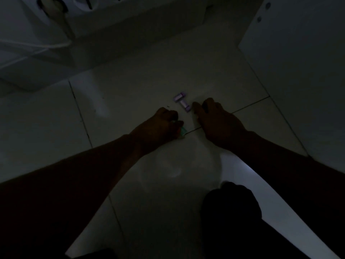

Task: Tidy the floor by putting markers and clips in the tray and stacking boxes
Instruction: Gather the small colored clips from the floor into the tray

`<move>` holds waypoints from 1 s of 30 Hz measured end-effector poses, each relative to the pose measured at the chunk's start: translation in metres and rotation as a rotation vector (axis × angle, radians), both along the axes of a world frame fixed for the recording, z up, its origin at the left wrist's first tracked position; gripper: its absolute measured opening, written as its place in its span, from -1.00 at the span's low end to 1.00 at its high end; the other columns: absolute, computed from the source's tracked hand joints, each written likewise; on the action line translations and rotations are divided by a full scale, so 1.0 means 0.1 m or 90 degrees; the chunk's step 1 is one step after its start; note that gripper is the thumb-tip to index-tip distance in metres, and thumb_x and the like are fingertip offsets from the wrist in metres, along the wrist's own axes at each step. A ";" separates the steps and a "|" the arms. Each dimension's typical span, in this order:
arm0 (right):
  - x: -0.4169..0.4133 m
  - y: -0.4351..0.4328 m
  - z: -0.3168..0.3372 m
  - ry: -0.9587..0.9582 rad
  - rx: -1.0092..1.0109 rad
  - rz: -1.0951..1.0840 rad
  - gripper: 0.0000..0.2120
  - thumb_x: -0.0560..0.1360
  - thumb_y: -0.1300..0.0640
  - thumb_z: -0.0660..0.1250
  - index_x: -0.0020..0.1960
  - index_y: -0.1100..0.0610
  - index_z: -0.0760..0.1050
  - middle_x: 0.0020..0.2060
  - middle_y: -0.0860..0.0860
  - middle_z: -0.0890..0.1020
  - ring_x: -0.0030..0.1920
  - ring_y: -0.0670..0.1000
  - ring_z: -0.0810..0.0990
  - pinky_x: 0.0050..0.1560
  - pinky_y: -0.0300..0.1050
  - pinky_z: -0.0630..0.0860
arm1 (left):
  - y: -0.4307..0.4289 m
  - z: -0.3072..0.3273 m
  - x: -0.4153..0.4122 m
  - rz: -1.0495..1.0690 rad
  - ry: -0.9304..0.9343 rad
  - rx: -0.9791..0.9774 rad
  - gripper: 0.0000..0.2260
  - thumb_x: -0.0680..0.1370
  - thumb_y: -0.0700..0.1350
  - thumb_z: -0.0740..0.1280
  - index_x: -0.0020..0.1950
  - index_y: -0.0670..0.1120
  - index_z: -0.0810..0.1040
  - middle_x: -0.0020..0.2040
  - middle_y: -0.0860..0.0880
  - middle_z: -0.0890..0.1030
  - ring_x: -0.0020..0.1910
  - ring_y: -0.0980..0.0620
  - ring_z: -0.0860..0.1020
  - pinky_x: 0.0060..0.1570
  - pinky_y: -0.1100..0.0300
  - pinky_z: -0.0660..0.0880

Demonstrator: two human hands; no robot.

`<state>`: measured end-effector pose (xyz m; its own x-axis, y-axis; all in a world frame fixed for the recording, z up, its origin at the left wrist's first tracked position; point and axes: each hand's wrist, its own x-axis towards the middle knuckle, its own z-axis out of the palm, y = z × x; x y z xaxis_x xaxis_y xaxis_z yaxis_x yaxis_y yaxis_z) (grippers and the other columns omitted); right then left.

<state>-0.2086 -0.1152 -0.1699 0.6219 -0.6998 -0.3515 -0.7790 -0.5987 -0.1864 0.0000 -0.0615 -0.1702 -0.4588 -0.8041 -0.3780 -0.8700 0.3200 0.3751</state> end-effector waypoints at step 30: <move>0.43 -0.04 0.01 -0.225 0.068 -0.213 -0.70 0.62 0.11 0.17 0.30 0.20 0.42 0.04 0.24 0.43 -0.10 0.21 0.49 -0.15 -0.09 0.41 | -0.67 0.08 -0.25 0.450 0.085 0.027 -0.63 0.57 -0.15 0.28 0.29 -0.35 0.37 0.27 -0.34 0.43 0.25 -0.27 0.41 0.21 0.00 0.37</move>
<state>-0.1656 -0.1195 -0.1688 0.4642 -0.8526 -0.2401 -0.8029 -0.2905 -0.5206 -0.0247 -0.1284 -0.1624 0.1210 -0.9116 -0.3930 -0.8096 -0.3197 0.4923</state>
